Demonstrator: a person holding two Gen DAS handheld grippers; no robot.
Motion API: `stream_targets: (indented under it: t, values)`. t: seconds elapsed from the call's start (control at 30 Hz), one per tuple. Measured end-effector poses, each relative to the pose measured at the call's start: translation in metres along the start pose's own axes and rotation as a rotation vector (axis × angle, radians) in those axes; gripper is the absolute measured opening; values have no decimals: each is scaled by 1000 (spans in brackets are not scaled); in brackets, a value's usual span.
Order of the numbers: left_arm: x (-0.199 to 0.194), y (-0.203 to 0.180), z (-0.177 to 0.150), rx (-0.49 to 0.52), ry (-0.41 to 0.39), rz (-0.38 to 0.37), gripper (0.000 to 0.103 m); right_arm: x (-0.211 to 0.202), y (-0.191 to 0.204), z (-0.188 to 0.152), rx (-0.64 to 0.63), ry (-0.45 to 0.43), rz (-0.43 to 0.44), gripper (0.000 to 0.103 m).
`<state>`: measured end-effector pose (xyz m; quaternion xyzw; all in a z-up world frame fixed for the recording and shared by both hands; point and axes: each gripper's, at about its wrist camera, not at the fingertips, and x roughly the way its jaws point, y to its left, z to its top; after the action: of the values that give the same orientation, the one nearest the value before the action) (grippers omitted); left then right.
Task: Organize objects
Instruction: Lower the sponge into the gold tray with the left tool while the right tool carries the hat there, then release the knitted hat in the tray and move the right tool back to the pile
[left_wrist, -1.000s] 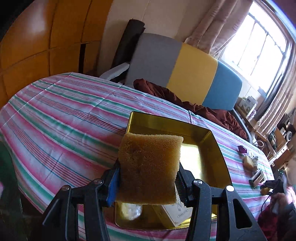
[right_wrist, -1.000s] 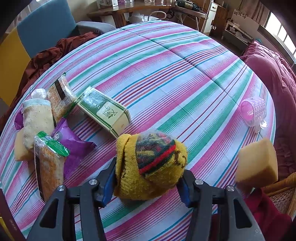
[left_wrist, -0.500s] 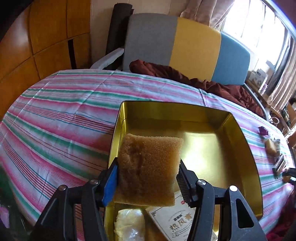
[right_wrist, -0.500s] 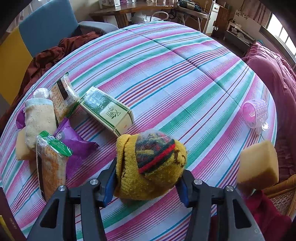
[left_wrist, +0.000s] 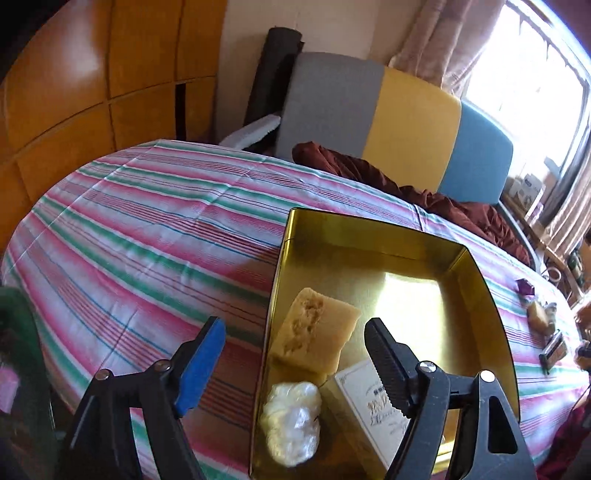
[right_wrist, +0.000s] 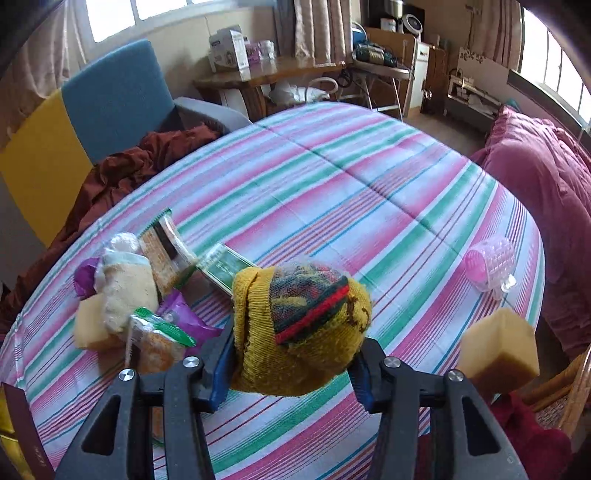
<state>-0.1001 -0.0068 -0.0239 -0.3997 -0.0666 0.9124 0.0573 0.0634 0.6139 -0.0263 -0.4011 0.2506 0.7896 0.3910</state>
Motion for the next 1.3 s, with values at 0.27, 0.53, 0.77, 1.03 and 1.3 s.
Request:
stream_targets:
  t: [0.27,0.53,0.77,1.03,1.3]
  values:
    - [-27,14,-21,-7,-22,4,79,-41,54,4,-237,-129,195,53]
    - [-44,13,-22,-29,-58,-19,79,-110,209,-93,-694,-111,588,53]
    - [-50,17,-22,-40,-66,-30,80,-119,309,-199,-983,42,738,54]
    - [-50,20,-27,-44,-57,-22,80,-92,341,-259,-1082,227,744,59]
    - [-55,8,-25,-15,-68,-32,81,-88,332,-245,-1004,241,814,82]
